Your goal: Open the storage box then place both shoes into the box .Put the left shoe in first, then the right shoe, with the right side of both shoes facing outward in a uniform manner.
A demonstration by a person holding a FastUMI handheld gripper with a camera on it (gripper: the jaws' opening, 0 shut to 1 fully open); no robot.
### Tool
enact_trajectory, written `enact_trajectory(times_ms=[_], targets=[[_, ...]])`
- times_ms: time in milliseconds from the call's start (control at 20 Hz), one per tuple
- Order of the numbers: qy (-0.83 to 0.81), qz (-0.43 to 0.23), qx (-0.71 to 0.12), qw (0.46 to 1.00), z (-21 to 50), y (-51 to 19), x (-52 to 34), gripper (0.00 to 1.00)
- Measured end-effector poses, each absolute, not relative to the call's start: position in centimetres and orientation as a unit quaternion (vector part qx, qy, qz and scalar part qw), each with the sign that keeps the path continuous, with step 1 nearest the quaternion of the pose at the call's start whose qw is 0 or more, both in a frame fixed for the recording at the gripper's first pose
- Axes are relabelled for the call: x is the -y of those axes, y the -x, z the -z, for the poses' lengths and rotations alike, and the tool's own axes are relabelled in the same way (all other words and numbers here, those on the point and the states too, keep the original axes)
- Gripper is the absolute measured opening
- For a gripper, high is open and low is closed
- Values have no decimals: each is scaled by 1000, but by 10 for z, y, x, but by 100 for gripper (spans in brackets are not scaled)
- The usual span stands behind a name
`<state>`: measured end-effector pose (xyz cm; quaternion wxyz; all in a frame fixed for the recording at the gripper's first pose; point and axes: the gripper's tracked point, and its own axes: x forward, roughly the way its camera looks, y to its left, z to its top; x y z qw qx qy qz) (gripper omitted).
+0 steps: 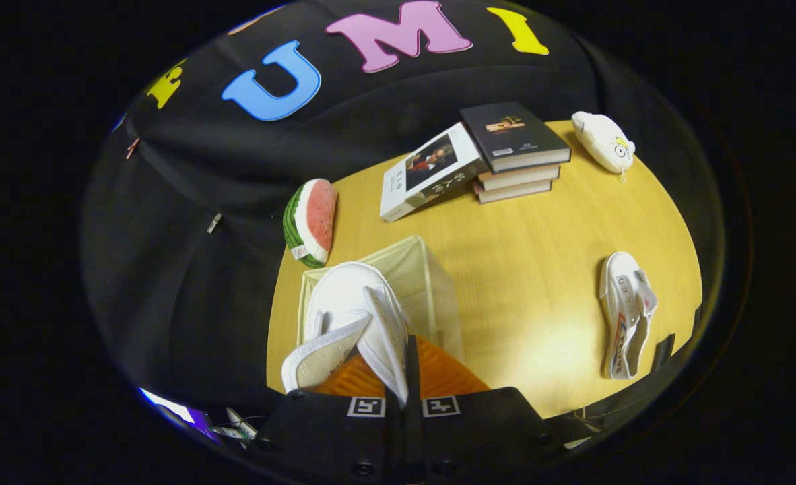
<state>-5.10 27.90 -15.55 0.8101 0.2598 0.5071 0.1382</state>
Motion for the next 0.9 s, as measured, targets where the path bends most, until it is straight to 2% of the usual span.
enact_trajectory(times_ms=[150,350,700,900], targets=[[-255,-131,-541,790,170,48,-314,5],[-252,-90,-559,785,191,35,-337,5],[-245,-37,-494,833,204,11,-350,6],[-268,-37,-503,821,214,16,-359,6]])
